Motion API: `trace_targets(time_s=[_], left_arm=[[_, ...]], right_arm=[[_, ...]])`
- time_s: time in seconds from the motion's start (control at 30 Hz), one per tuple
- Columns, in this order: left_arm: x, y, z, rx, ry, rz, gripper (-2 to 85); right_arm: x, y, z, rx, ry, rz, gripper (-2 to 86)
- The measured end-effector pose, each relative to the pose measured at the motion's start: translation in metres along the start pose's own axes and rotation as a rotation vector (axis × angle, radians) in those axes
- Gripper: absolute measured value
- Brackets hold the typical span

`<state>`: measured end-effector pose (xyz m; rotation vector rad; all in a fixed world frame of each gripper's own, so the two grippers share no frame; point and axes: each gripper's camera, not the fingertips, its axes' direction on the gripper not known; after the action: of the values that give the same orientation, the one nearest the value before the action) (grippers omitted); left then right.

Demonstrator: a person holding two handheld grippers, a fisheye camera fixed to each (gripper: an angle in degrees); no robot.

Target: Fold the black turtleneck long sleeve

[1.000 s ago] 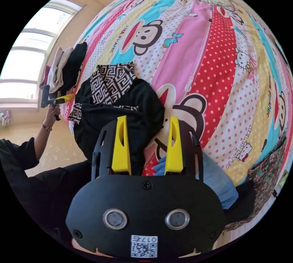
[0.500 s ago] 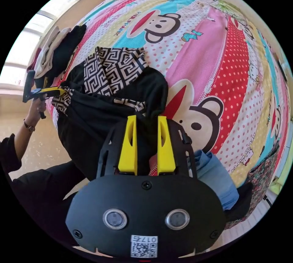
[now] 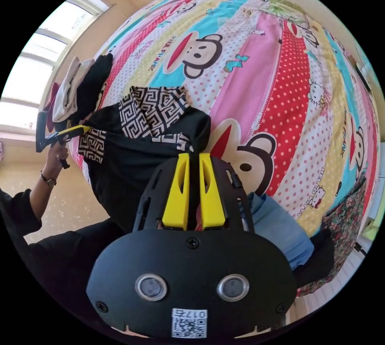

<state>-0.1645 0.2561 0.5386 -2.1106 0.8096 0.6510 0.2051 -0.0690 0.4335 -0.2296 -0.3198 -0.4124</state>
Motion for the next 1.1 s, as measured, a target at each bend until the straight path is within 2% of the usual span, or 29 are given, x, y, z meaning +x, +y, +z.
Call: trace_targets(time_s=[0.13, 0.27, 0.37, 0.47, 0.53, 0.63, 0.73, 0.83, 0.9, 0.93, 1.0, 1.07, 1.1], left_arm=[[0.001, -0.037, -0.010, 0.039, 0.024, 0.015, 1.3], [0.007, -0.089, -0.014, 0.144, 0.026, 0.064, 2.0], [0.005, -0.128, -0.005, 0.204, 0.037, 0.094, 4.1], [-0.007, -0.143, 0.010, 0.118, 0.007, 0.072, 10.8], [-0.017, -0.129, 0.017, 0.042, -0.003, 0.081, 15.5], [-0.036, -0.076, 0.031, -0.089, 0.072, 0.076, 16.5], [-0.054, -0.014, 0.037, -0.160, 0.129, -0.017, 17.9], [-0.061, 0.032, 0.059, -0.272, 0.182, -0.122, 18.2], [-0.054, 0.052, 0.060, -0.215, 0.165, -0.146, 15.9], [-0.051, 0.053, 0.060, -0.243, 0.161, -0.143, 14.5], [-0.047, 0.056, 0.070, -0.416, 0.321, -0.126, 4.5], [-0.049, 0.066, 0.051, -0.398, 0.401, -0.125, 3.5], [-0.053, 0.076, 0.032, -0.396, 0.383, -0.130, 3.2]], right_arm=[[0.017, -0.023, -0.030, 0.050, 0.006, -0.002, 3.7], [0.047, -0.055, -0.049, 0.197, -0.001, 0.044, 4.0], [0.068, -0.082, -0.050, 0.267, 0.073, 0.081, 5.2], [0.095, -0.087, -0.037, 0.201, -0.003, 0.151, 9.1], [0.102, -0.068, -0.023, 0.119, -0.047, 0.145, 12.1], [0.103, -0.006, 0.009, -0.017, -0.127, 0.100, 13.7], [0.104, 0.060, 0.039, -0.091, -0.163, 0.082, 14.0], [0.112, 0.101, 0.077, -0.200, -0.245, 0.176, 12.7], [0.117, 0.119, 0.080, -0.160, -0.223, 0.247, 7.0], [0.117, 0.121, 0.081, -0.179, -0.261, 0.240, 4.9], [0.121, 0.135, 0.066, -0.176, -0.338, 0.253, 3.7], [0.122, 0.154, 0.044, -0.179, -0.359, 0.242, 3.2], [0.123, 0.171, 0.028, -0.191, -0.360, 0.243, 3.0]])
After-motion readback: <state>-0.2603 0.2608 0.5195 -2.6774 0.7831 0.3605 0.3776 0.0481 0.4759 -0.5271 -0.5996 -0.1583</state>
